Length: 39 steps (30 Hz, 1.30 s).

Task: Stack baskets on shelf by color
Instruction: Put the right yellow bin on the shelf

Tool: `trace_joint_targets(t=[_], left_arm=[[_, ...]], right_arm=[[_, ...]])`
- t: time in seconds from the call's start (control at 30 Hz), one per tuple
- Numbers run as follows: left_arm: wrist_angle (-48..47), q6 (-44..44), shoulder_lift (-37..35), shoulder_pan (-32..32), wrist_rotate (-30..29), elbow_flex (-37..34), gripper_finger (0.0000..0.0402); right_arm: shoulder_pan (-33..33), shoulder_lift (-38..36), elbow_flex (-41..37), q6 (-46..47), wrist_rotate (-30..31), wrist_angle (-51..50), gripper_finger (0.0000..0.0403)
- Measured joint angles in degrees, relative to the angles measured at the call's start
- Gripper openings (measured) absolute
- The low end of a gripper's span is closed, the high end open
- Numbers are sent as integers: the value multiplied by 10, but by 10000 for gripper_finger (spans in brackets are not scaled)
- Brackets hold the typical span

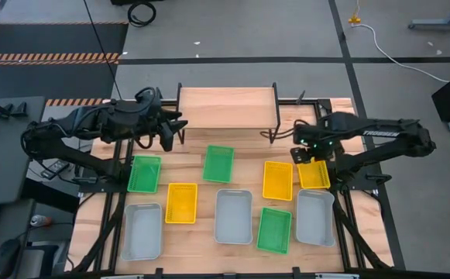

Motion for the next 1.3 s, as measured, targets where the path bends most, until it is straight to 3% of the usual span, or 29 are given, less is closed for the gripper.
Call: trace_joint_targets(t=[0.23, 0.83, 1.1, 1.3], left_arm=[[-1, -1, 0, 0, 0, 0, 181], [-9, -46, 0, 0, 11, 0, 174], [-9, -64, 0, 0, 13, 0, 174], [-8, -65, 0, -1, 13, 0, 173]], right_arm=[[0, 0, -117, 31, -14, 153, 227], [-1, 2, -242, 73, 8, 248, 221], [-1, 2, -259, 72, 9, 266, 176], [0, 1, -259, 58, 19, 274, 92]])
